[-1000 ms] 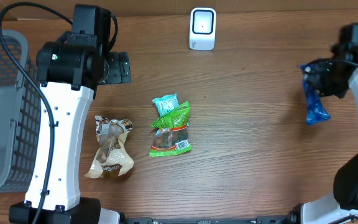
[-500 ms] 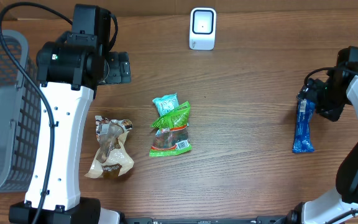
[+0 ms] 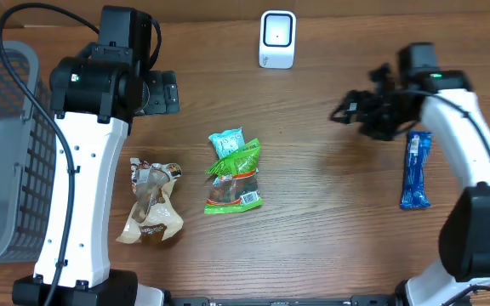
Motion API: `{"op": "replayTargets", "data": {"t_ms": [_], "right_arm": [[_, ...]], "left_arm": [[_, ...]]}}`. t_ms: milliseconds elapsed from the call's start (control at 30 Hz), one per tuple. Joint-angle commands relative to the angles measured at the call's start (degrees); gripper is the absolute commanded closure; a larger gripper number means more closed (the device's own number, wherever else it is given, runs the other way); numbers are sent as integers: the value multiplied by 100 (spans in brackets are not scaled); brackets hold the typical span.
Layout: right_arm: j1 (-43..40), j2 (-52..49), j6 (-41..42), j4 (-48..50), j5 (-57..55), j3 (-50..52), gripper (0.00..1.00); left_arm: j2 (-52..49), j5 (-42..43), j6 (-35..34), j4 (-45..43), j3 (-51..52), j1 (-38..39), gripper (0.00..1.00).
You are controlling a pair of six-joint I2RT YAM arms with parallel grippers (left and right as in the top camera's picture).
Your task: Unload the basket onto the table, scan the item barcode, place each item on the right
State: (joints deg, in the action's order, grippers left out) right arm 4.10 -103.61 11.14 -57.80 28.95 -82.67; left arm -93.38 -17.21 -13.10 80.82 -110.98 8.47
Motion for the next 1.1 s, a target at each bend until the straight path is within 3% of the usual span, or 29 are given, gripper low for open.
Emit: {"op": "replayTargets", "data": {"t_ms": [0,200,433,733,1067], "right_arm": [[704,98,-76,313,37,251,14],[1547,63,-177,1320,-225,791,17],[1996,-192,256,2374,520,1222,19],[2404,-874,1272,3056,577,1222,36],[2660,-1108,1403,3331,1231,1222,35]], "left_arm": [[116,-79,87,-4,-103,-20,0],[116,-79,87,-4,-103,-20,0],[116,-79,87,-4,-103,-20,1],[116,-79,87,-4,-103,-20,0],[116,-79,87,-4,-103,-20,0]]}}
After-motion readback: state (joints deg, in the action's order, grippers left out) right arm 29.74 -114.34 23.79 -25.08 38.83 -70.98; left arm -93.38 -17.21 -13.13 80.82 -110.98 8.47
